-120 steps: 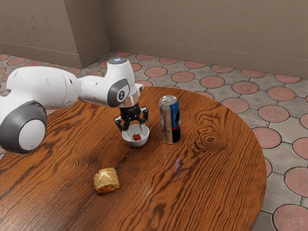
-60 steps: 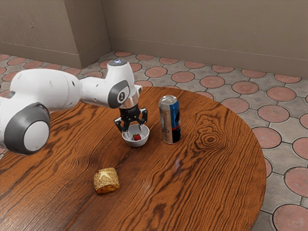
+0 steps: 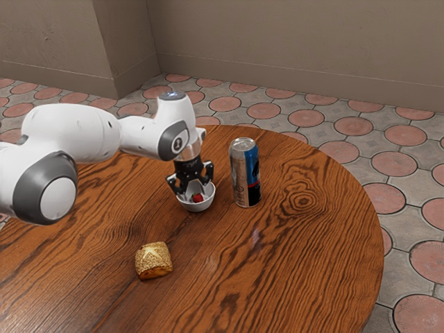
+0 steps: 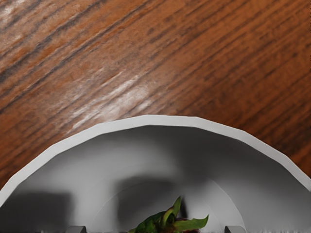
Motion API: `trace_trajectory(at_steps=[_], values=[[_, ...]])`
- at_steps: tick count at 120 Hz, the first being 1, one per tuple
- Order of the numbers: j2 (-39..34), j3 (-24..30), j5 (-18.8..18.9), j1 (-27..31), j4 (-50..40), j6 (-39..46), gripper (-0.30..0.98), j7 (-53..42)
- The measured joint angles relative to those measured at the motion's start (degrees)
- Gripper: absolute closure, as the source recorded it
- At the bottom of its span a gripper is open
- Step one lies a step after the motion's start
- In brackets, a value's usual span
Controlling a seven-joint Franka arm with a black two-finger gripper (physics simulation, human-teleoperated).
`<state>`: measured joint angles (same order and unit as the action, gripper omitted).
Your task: Take strawberry from the bowl
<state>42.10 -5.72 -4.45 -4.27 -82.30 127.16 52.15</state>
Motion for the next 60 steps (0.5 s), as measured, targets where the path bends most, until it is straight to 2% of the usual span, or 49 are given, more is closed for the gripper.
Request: trace_trajectory(at_steps=[38, 60], values=[[0.61, 0.04, 0.0, -0.11, 0.35, 0.27, 0.38, 0.06], [1.06, 0.05, 0.03, -0.12, 0.7, 0.38, 0.45, 0.07]])
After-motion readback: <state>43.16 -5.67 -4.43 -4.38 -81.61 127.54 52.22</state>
